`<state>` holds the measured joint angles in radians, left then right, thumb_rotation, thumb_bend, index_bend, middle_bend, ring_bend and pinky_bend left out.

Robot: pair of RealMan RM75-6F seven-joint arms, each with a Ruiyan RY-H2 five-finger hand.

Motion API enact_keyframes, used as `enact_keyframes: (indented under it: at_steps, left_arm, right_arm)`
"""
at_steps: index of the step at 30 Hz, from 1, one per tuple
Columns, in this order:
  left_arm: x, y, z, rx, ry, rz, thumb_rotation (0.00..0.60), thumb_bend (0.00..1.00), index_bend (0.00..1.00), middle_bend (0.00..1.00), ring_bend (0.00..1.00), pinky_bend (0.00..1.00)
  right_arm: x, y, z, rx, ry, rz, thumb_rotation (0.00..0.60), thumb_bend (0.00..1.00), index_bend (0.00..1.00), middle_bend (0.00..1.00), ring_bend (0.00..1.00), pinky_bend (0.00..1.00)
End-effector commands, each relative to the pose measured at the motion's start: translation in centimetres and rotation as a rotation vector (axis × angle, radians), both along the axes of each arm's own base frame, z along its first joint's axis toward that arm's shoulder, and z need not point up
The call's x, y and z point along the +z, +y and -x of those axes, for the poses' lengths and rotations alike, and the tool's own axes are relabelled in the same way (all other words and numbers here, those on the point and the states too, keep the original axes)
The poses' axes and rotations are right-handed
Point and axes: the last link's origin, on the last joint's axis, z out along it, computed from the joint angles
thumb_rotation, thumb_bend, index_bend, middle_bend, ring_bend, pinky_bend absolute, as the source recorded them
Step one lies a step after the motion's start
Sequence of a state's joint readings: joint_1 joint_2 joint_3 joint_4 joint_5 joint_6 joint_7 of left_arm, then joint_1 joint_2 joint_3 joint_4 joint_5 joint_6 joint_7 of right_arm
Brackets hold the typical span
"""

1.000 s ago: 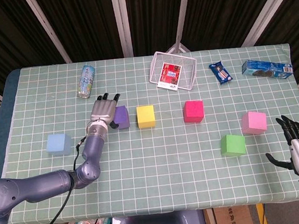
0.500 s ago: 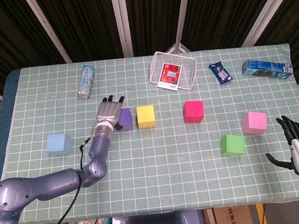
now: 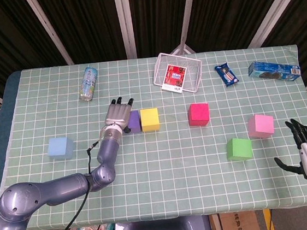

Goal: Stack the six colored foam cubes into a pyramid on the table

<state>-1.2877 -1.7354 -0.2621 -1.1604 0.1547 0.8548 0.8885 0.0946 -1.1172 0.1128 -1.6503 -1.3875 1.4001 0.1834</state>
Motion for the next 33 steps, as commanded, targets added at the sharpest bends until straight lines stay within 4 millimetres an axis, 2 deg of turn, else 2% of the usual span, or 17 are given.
enact_keyframes:
  at_steps: [1, 33]
  left_arm:
    - [-0.13, -0.07, -0.02, -0.003, 0.001, 0.001, 0.6, 0.29, 0.0, 0.36, 0.01, 0.1]
    - [-0.97, -0.25, -0.51, 0.012, -0.041, -0.026, 0.6, 0.29, 0.0, 0.36, 0.01, 0.1]
  right_arm:
    - [0.02, -0.01, 0.01, -0.002, -0.002, 0.0, 0.6, 0.24, 0.0, 0.0, 0.0, 0.0]
    - [-0.09, 0.04, -0.07, -0.005, -0.008, -0.005, 0.6, 0.24, 0.0, 0.0, 0.0, 0.0]
